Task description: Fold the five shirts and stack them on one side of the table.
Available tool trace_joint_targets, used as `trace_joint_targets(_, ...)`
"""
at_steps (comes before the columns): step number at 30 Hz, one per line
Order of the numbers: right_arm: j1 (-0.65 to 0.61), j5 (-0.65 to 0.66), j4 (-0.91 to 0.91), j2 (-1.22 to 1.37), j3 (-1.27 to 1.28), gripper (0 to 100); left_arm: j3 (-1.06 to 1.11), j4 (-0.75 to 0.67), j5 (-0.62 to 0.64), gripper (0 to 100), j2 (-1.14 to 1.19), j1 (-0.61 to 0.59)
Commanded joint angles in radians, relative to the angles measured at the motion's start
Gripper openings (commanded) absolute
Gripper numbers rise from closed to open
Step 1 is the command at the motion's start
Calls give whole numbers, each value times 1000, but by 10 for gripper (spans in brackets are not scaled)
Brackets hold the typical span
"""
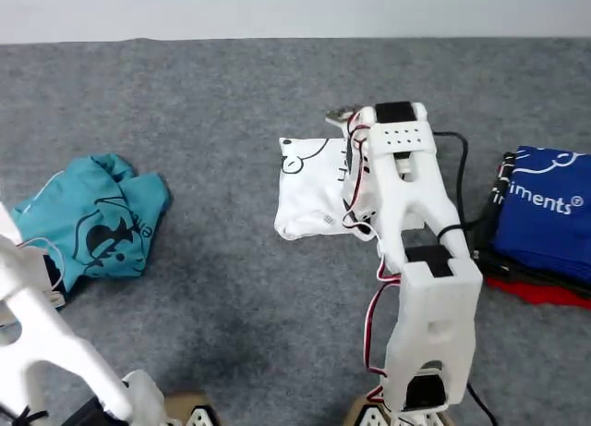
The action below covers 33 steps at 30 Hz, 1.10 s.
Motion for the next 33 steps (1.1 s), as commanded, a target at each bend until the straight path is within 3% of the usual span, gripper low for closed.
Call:
trace_joint_targets(1,-10,-11,-30,31,-60,128,-4,-25,-11,5,-29,2)
trace_joint_targets(6,-10,-9,-64,67,-60,115,-4,-25,-11,5,-29,2)
trace_joint_targets(11,-16,-6,-67,65,-61,14,-4,-25,-11,5,-29,2)
trace_joint_targets(22,-19,5,13,-24,-61,9,-4,-25,-11,5,-29,2)
trace_joint_targets(33,148,304,-12,-116,-61,10,-4,-25,-11,5,-29,2)
